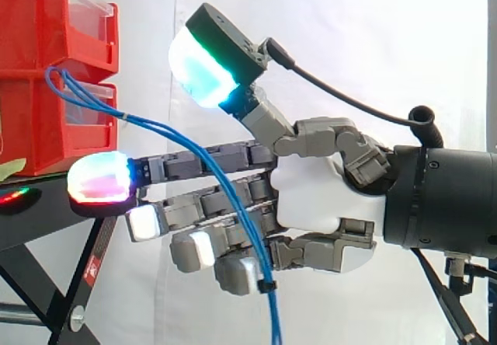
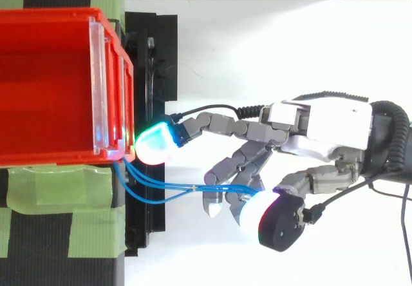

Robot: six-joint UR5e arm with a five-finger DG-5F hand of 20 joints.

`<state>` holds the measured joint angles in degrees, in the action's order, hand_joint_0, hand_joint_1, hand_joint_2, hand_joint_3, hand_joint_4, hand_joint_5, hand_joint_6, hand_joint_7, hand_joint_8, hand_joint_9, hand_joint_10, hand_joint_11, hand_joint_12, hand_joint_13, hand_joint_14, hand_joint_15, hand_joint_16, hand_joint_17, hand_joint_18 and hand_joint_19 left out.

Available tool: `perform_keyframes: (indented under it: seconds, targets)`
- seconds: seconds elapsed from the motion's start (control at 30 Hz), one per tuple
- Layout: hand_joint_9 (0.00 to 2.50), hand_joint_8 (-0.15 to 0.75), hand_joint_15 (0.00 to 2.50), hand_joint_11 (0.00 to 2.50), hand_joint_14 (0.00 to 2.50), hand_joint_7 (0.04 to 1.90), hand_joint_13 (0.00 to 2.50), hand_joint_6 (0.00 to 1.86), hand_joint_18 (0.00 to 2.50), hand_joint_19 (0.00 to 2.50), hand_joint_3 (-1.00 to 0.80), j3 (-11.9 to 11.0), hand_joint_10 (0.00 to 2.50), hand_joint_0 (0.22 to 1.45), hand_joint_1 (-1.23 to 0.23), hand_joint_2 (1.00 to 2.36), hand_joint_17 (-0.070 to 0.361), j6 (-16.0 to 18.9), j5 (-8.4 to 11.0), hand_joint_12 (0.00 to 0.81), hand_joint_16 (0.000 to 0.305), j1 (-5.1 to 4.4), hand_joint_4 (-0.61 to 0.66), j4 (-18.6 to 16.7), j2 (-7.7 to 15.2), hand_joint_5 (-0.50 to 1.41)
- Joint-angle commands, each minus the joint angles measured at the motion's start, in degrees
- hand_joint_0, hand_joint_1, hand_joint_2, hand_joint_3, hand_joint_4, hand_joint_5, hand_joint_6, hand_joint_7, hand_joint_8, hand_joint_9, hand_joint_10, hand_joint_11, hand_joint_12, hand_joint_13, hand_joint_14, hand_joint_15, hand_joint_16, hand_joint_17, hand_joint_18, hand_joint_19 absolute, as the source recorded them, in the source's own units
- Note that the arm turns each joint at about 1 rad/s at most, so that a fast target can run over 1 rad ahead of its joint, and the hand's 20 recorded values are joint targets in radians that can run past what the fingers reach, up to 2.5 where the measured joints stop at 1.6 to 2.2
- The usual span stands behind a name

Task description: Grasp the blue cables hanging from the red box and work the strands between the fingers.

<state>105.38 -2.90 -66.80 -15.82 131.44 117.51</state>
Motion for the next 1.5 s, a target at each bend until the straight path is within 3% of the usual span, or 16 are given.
perform_keyframes:
  seconds: [0.0,0.17,0.5,0.67,0.9,0.97,1.07,1.37,1.47]
  targets:
    - [0.79,0.382,1.14,1.02,0.01,0.69,1.17,0.01,1.26,1.2,-1.0,0.0,0.0,0.71,-0.56,1.0,0.132,0.0,-0.09,0.403,0.059,0.09,0.22,0.0,0.0,-0.18]
    - [0.81,0.383,1.18,1.04,0.01,0.69,1.2,0.01,1.31,1.31,-1.0,0.0,0.0,0.71,-0.56,1.0,0.125,0.0,-0.53,0.398,0.056,0.09,0.22,0.0,0.0,-0.18]
    - [0.78,0.379,1.07,1.01,0.01,0.69,1.13,0.01,1.22,1.18,-1.0,0.0,0.0,0.71,-0.56,1.0,0.128,0.0,-0.53,0.411,0.057,0.09,0.22,0.0,0.0,-0.18]
    - [0.77,0.38,0.95,0.97,0.02,0.69,1.06,0.01,1.12,0.98,-1.0,-0.1,0.01,0.71,-0.56,1.0,0.132,0.0,-0.62,0.414,0.059,0.09,0.21,0.0,0.0,-0.18]
    - [0.77,0.381,1.06,0.96,0.01,0.68,1.13,0.01,1.12,0.99,-1.0,0.0,0.01,0.71,-0.56,1.0,0.129,-0.1,-0.88,0.396,0.057,0.18,0.21,0.0,0.0,-0.19]
    - [0.7,0.382,0.9,0.77,0.02,0.68,1.05,0.01,1.11,0.86,-1.0,0.0,0.01,0.72,-0.56,1.0,0.131,-0.1,-0.88,0.409,0.058,0.18,0.21,0.0,0.0,-0.18]
    - [0.68,0.381,0.83,0.73,0.02,0.68,1.01,0.01,1.09,0.84,-1.0,0.0,0.01,0.72,-0.56,1.0,0.128,-0.1,-0.88,0.403,0.057,0.27,0.21,0.0,0.0,-0.19]
    - [0.69,0.377,0.86,0.79,0.02,0.68,1.02,0.01,1.09,0.87,-1.0,0.0,0.01,0.72,-0.56,1.0,0.124,-0.1,-1.23,0.401,0.055,0.36,0.21,0.0,0.0,-0.19]
    - [0.75,0.376,0.85,0.96,0.02,0.69,1.01,0.01,1.06,0.84,-1.0,0.0,0.01,0.72,-0.56,1.0,0.122,-0.1,-1.41,0.401,0.054,0.36,0.21,0.0,0.0,-0.19]
